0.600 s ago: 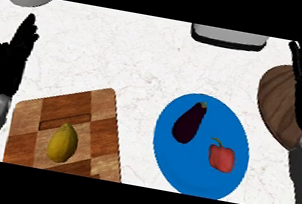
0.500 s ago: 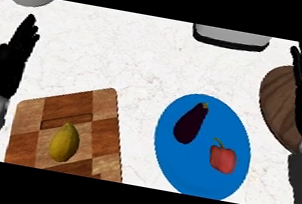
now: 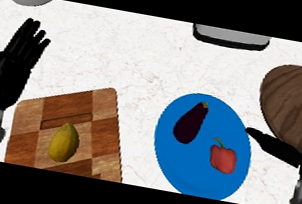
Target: Pick the bell pepper from the plate and place it in the bowl
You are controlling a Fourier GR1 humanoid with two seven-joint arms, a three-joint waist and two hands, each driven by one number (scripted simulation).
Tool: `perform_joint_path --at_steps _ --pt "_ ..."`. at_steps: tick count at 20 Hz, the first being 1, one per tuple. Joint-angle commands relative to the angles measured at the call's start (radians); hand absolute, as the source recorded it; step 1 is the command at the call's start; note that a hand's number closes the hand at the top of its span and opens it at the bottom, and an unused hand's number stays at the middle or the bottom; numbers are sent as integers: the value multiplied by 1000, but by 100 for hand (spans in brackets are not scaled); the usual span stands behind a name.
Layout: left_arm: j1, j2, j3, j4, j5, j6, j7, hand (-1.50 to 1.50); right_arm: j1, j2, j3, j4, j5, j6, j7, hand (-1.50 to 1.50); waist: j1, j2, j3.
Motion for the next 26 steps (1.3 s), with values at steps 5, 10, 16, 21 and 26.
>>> perform_joint_path --at_steps 5,10,16,21,26 --pt "62 -28 44 -1 76 -127 -53 0 77 -69 28 -83 270 -102 118 -150 13 -1 5" --pt "49 -30 34 3 52 -113 -60 0 -7 -275 64 -68 246 234 417 -150 28 2 2" --pt "31 -21 38 1 69 -128 -38 0 -7 -378 223 -80 83 651 643 -150 50 6 -1" --pt "59 -28 50 -3 75 -146 -51 0 -225 -386 193 -159 -143 841 950 -150 41 0 3" --pt "70 -48 50 -16 44 -135 -41 0 -254 -349 223 -213 -181 780 1104 -150 21 -2 6"
